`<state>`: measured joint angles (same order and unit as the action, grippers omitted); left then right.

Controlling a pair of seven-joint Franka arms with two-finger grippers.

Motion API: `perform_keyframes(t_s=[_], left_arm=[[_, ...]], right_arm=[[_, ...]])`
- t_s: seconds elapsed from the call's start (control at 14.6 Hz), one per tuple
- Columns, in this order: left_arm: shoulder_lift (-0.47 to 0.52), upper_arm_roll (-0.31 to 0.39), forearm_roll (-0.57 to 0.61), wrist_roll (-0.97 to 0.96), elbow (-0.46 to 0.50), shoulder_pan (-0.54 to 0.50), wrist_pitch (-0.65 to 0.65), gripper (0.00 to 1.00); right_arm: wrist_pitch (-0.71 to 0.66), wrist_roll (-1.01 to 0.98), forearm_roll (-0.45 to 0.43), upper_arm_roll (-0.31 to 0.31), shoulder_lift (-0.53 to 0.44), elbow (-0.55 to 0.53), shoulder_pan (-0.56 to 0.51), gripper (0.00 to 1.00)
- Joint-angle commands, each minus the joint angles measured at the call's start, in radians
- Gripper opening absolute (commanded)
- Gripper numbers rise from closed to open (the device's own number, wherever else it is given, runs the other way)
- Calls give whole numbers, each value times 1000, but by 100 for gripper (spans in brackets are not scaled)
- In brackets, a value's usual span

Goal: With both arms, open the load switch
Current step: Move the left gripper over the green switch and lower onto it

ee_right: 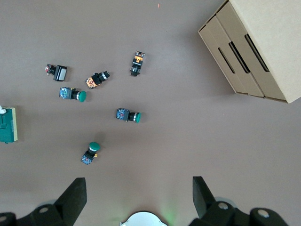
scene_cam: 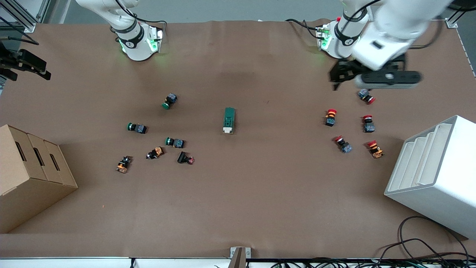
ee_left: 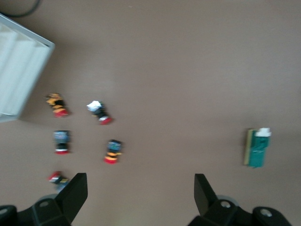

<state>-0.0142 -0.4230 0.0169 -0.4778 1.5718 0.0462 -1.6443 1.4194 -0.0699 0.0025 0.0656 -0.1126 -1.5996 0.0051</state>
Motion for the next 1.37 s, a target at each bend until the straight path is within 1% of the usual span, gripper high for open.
perform_keyframes(t_s=[0.0, 0.07, 0.2, 0.34, 0.41, 0.48, 0.55, 0.61, 0.75, 0.82, 1.09, 1.16, 1.3], left_arm=[[-71, -91, 3, -175, -23, 10, -66, 100], [-93, -103, 32, -235, -21, 39, -84, 100], [-147, -105, 139, -373, -23, 146, -100, 100], [-208, -105, 204, -523, -21, 225, -149, 100], [-240, -105, 234, -603, -21, 263, -182, 100], [-266, -105, 273, -661, -21, 297, -204, 100], [-294, -105, 314, -715, -19, 326, -221, 100], [-325, -105, 357, -772, -19, 363, -238, 100], [-377, -105, 431, -873, -18, 415, -265, 100], [-403, -105, 464, -930, -18, 440, -288, 100], [-515, -105, 651, -1154, -15, 541, -353, 100], [-535, -105, 704, -1204, -4, 560, -373, 100], [-576, -105, 828, -1322, 37, 593, -432, 100]], right_arm=[[-10, 5, 11, 3, 5, 12, -4, 100], [-10, 7, 11, 3, 11, 10, -7, 100], [-11, 9, 11, 3, 59, 13, -11, 100], [1, 4, 16, 2, 106, 15, -26, 100], [1, 2, 28, 2, 137, 20, -27, 100], [7, 1, 28, 3, 175, 20, -28, 100], [18, -4, 24, 3, 233, 23, -30, 100], [24, -28, 22, 3, 266, 33, -28, 100], [27, -30, 27, 2, 269, 27, -11, 100], [27, 14, 28, -1, 271, 27, -1, 100], [52, 391, 56, -4, 278, -2, 110, 100], [55, 504, 71, -4, 304, 0, 148, 100], [88, 742, 160, -4, 347, 0, 203, 100]])
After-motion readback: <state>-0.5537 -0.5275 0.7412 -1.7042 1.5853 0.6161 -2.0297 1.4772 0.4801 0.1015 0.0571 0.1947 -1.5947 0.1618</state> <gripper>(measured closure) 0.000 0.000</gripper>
